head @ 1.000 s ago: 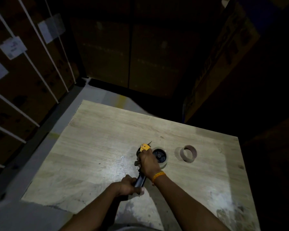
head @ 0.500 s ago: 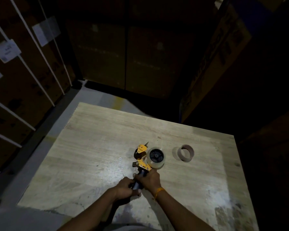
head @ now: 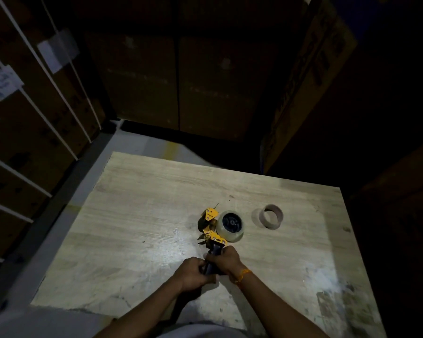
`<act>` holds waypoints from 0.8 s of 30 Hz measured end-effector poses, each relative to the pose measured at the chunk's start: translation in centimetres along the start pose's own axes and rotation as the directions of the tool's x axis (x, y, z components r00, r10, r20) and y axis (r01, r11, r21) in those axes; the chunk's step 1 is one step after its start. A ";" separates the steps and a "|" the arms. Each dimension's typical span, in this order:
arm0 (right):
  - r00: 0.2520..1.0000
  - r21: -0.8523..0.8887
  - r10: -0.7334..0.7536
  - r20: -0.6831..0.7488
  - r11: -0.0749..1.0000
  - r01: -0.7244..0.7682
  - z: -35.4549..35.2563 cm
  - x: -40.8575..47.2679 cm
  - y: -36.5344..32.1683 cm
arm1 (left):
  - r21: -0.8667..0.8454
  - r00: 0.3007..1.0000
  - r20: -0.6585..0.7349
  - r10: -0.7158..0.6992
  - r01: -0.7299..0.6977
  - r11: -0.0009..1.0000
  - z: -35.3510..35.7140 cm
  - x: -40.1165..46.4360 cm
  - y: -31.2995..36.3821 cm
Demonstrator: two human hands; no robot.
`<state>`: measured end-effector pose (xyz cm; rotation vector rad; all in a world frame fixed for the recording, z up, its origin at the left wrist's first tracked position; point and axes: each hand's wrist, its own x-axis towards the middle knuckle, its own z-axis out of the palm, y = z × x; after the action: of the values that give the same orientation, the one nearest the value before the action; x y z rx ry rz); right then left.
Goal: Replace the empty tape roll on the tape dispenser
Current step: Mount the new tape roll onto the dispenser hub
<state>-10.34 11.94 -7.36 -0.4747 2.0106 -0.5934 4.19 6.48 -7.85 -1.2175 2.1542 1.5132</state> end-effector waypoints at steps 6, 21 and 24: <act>0.999 0.210 0.015 0.028 0.978 -0.021 -0.4 0.4 1.3 | -0.010 1.000 -0.019 0.024 -0.024 1.000 -1.2 -0.9 1.1; 0.982 0.351 -0.171 0.083 0.927 0.132 -0.3 -1.5 2.3 | 0.394 0.813 -0.523 0.255 -0.034 0.918 -4.9 2.1 6.9; 0.981 0.306 -0.189 0.032 0.937 0.171 0.0 -1.3 2.1 | 0.461 0.806 -0.546 0.228 0.062 0.885 -5.0 2.8 7.8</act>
<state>-9.91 14.37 -7.65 -0.4863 1.7882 -0.9718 -2.01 1.72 -2.20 -1.5550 2.7655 0.5818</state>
